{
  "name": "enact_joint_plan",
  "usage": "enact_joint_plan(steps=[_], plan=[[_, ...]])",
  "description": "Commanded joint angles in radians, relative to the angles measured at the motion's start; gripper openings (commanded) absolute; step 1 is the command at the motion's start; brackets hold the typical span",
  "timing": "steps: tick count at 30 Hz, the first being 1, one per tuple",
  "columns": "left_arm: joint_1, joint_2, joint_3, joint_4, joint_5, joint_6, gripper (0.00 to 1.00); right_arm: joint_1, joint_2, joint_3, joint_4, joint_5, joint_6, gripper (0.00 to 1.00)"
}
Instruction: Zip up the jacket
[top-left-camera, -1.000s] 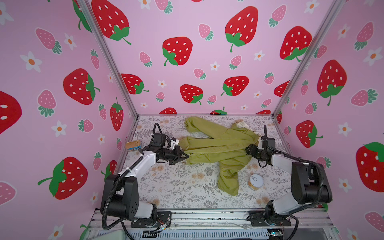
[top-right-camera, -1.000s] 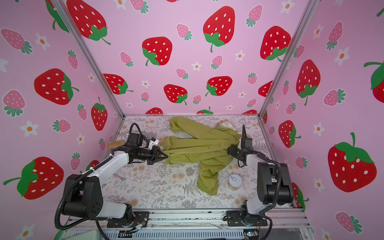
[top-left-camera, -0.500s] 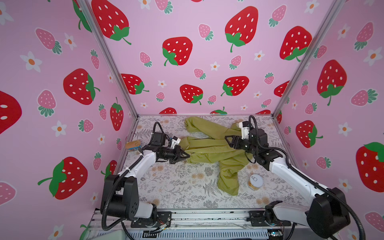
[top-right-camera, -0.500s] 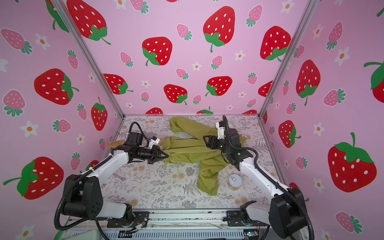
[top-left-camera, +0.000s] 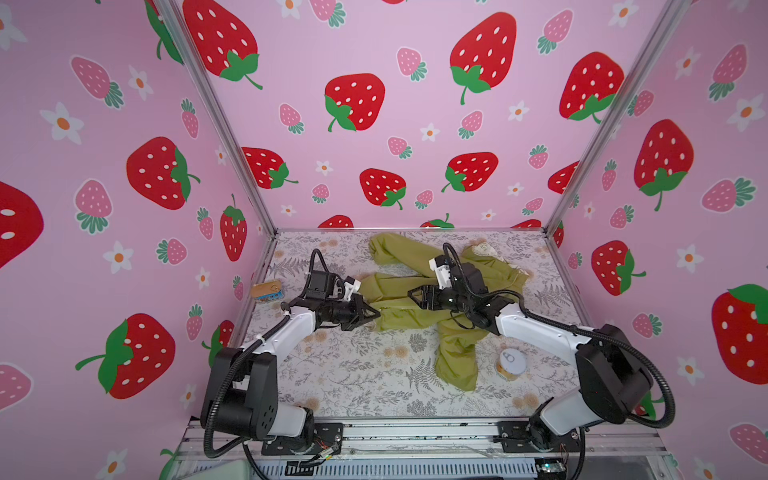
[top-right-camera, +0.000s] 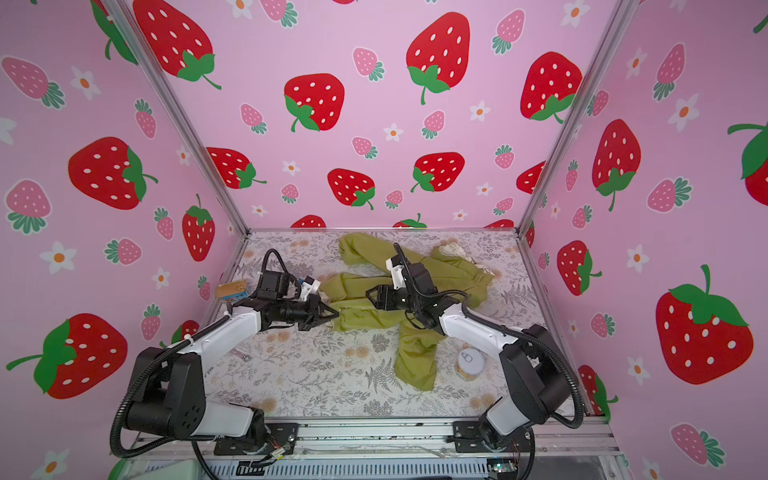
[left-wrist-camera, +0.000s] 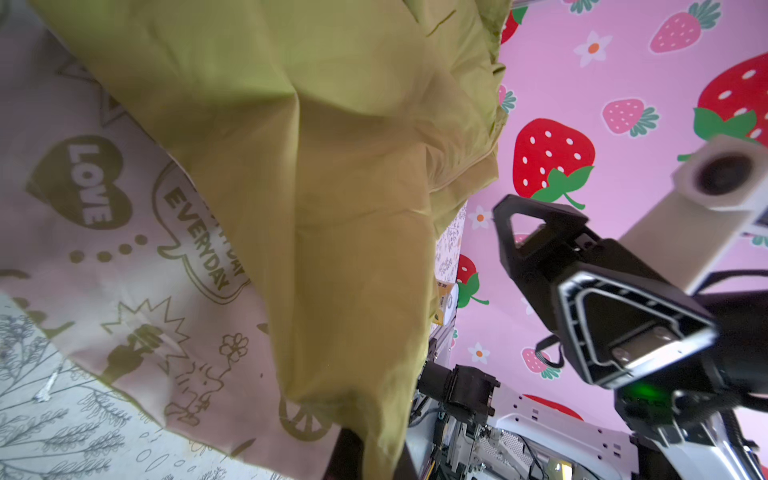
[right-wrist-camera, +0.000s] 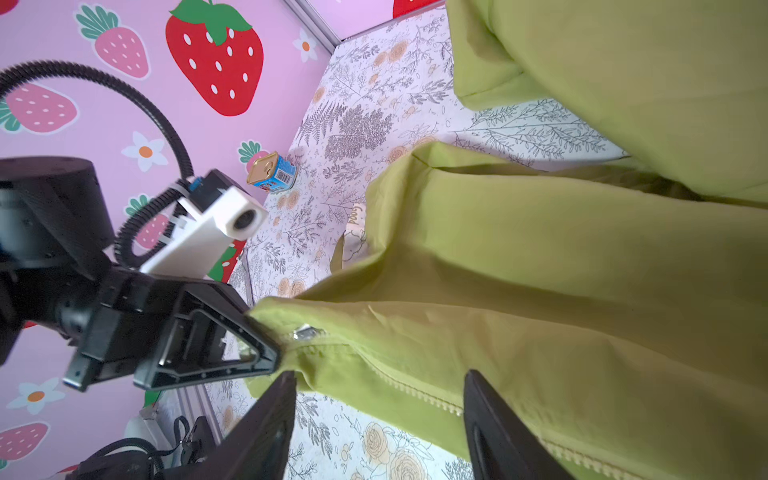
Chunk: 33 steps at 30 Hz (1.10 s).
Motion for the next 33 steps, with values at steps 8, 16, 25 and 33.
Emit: enact_joint_plan(steps=[8,16,25,33], plan=[[-0.045,-0.03,-0.109,0.266,-0.101,-0.128,0.24,-0.001,-0.028,-0.021,0.042,0.0,0.018,0.66],[-0.073,-0.027,-0.176,0.374,-0.147,-0.157,0.28,-0.001,-0.026,-0.021,0.047,-0.007,0.023,0.66],[-0.08,-0.016,-0.196,0.392,-0.222,-0.143,0.29,-0.001,-0.036,-0.025,0.051,-0.014,0.03,0.66],[-0.083,-0.001,-0.203,0.421,-0.254,-0.145,0.28,-0.001,-0.043,-0.025,0.054,-0.019,0.032,0.65]])
